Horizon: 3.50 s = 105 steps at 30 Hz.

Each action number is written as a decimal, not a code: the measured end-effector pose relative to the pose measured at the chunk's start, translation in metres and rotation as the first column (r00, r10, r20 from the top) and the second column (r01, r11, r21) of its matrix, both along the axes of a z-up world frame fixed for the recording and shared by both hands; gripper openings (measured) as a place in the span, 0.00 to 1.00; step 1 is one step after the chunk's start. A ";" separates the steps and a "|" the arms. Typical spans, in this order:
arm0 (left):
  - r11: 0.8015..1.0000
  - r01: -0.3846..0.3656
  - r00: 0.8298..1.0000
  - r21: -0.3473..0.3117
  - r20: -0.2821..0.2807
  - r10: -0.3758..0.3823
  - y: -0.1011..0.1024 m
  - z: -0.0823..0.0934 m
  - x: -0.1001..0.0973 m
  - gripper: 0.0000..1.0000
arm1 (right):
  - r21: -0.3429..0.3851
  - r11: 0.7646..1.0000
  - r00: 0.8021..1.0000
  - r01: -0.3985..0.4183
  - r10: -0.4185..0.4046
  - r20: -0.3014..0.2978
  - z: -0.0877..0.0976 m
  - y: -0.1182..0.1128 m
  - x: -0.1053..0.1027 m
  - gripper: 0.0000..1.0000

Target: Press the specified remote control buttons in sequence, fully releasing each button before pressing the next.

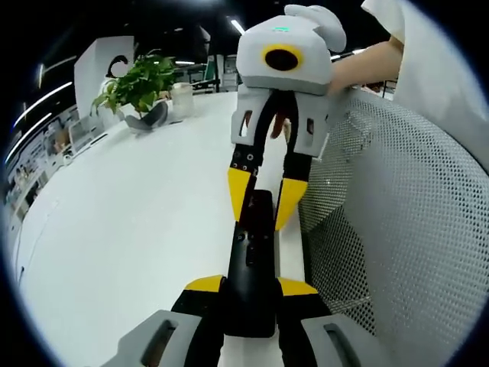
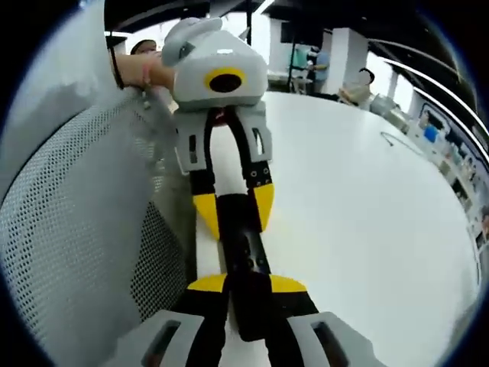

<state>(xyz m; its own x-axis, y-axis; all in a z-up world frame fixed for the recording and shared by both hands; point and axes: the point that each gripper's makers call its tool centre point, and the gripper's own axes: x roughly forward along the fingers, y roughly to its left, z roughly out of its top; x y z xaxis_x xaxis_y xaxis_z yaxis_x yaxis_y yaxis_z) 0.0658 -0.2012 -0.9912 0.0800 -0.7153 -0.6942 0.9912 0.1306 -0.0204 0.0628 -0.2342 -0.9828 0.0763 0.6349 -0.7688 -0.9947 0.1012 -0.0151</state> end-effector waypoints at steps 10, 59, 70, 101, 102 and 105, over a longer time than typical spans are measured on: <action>1.000 -0.005 1.000 0.011 0.001 0.005 -0.001 0.000 -0.001 0.25 | -0.046 0.999 1.000 -0.028 0.028 -0.008 -0.009 -0.004 -0.001 0.24; 0.794 -0.537 0.805 -0.285 0.110 0.584 0.080 0.109 0.075 0.72 | -0.043 0.999 1.000 0.010 -0.010 -0.013 -0.012 0.000 -0.002 0.22; 0.549 -0.575 0.583 -0.606 0.167 0.795 0.123 0.180 0.081 1.00 | -0.047 0.999 1.000 0.013 -0.014 -0.014 -0.012 0.001 -0.002 0.22; 0.428 -0.652 0.420 -0.626 0.171 0.891 0.143 0.155 0.067 1.00 | -0.115 0.993 1.000 0.014 -0.016 -0.012 -0.012 -0.008 0.048 0.21; 0.421 -0.656 0.419 -0.627 0.163 0.893 0.145 0.155 0.068 1.00 | -0.117 0.993 1.000 0.012 -0.014 -0.013 -0.012 -0.007 0.051 0.21; 0.411 -0.655 0.415 -0.634 0.153 0.897 0.146 0.156 0.067 1.00 | -0.126 0.992 1.000 0.006 -0.007 -0.013 -0.012 -0.007 0.059 0.21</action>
